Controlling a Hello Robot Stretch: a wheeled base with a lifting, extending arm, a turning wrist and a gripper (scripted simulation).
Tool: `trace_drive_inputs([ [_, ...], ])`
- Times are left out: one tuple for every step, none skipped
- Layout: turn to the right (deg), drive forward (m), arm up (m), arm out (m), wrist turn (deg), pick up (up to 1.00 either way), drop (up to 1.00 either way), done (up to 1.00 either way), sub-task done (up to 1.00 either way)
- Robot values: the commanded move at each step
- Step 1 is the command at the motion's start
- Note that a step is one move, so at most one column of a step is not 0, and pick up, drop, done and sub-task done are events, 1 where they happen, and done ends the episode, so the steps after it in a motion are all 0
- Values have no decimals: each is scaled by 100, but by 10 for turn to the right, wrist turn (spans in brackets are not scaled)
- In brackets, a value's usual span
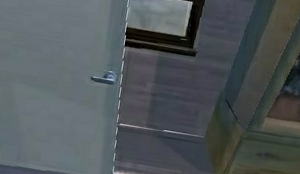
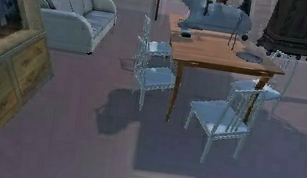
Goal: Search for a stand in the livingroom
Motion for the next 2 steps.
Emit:
trace_drive_inputs([
  [450, 0, 0, 0, 0, 0, 0, 0, 0],
  [360, 0, 0, 0, 0, 0, 0, 0, 0],
])
